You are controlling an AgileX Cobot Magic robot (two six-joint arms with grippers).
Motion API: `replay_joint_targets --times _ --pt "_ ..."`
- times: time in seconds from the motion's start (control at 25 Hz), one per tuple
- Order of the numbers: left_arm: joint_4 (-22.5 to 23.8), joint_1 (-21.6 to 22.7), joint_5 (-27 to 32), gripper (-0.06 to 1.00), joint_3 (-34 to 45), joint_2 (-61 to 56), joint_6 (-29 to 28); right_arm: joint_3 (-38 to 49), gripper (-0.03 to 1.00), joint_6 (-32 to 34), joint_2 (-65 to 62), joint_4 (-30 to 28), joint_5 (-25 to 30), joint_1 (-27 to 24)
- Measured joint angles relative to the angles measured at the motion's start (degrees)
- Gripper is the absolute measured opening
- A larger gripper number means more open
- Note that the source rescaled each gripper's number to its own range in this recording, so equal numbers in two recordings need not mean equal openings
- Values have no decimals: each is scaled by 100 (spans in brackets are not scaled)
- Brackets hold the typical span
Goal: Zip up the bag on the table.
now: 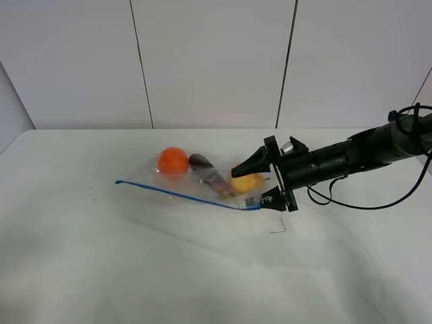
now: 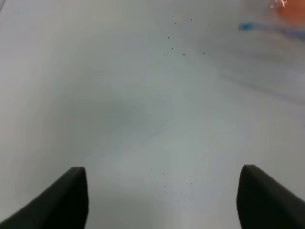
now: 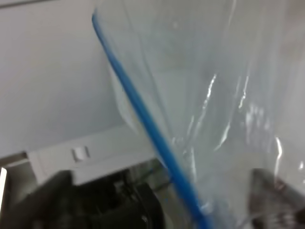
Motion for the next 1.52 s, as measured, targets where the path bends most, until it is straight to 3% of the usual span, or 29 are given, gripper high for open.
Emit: replay_joint_targets --times 0.16,0.48,0.68,1.2,1.52 --pt "0 0 0 100 0 0 0 -522 93 706 0 -1314 11 0" --pt "0 0 0 100 0 0 0 -2228 94 2644 -11 -4517 41 0" --pt "0 0 0 100 0 0 0 -2927 94 3272 -41 -5812 41 0" --pt "0 0 0 100 0 0 5 -3022 94 3868 -1202 -7506 46 0" --pt "0 0 0 100 0 0 5 -2982 94 4055 -2297 -7711 58 0"
